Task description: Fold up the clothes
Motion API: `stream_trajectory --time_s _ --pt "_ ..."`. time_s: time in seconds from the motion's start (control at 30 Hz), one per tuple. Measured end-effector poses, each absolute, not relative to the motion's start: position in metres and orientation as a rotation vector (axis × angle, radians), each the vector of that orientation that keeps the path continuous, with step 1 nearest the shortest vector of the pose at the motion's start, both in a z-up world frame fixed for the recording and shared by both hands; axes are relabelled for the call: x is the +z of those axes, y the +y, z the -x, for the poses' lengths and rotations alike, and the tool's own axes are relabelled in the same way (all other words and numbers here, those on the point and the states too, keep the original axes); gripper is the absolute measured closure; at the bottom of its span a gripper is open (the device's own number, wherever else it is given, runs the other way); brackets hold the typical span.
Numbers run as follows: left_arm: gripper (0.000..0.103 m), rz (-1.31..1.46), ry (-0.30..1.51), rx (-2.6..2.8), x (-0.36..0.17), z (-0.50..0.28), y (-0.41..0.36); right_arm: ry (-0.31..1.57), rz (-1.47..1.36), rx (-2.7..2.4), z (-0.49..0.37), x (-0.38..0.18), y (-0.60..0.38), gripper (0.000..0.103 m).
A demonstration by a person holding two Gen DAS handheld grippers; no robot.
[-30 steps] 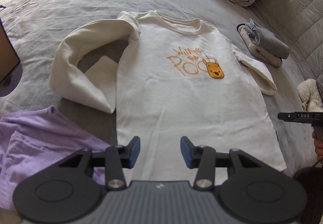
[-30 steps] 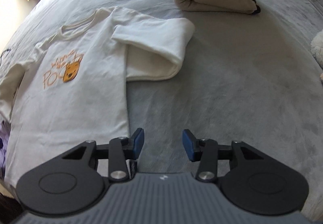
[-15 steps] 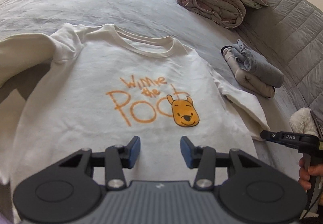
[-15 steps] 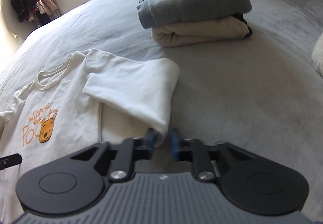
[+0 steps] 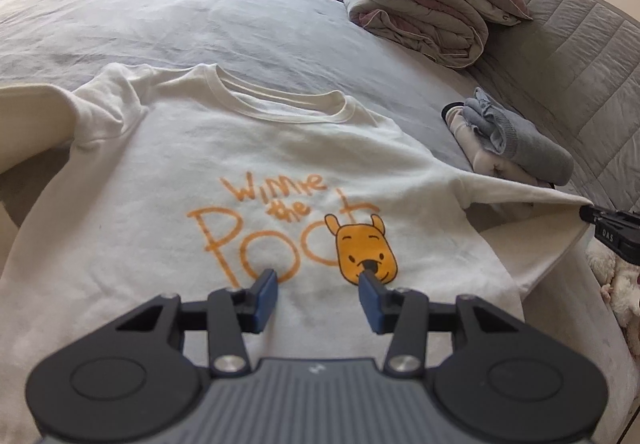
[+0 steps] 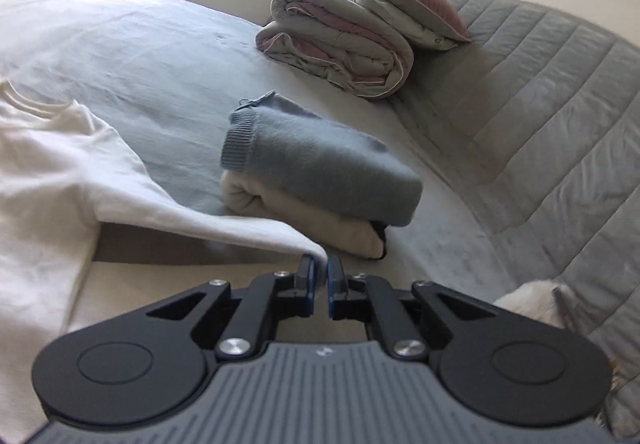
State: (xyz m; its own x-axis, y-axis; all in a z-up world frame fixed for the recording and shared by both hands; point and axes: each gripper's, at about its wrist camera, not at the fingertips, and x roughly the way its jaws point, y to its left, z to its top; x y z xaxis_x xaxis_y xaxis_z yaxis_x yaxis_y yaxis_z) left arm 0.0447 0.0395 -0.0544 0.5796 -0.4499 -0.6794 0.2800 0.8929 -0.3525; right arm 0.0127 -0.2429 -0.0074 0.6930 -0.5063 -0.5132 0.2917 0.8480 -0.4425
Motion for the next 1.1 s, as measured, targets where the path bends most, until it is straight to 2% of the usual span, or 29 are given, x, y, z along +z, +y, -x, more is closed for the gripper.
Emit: stream_trajectory --time_s 0.2,0.4,0.53,0.77,0.97,1.1 --pt "0.057 0.254 0.868 -0.429 -0.054 -0.048 0.044 0.609 0.294 -0.435 -0.017 0.008 -0.233 0.098" --pt "0.057 0.299 0.873 -0.41 -0.051 -0.052 0.05 0.484 0.278 -0.313 -0.031 0.035 -0.196 0.098" --pt "0.057 0.326 0.867 -0.379 -0.049 -0.056 0.058 0.475 0.29 -0.178 -0.052 0.034 -0.159 0.098" --pt "0.057 0.313 0.862 -0.276 -0.045 -0.063 0.072 0.585 0.297 0.03 -0.088 -0.009 -0.095 0.098" --pt "0.057 0.313 0.869 -0.233 -0.045 -0.067 0.081 0.736 0.192 0.069 -0.104 -0.053 -0.083 0.096" --pt "0.057 0.321 0.878 -0.231 -0.046 -0.068 0.083 0.754 0.134 0.088 -0.103 -0.05 -0.088 0.093"
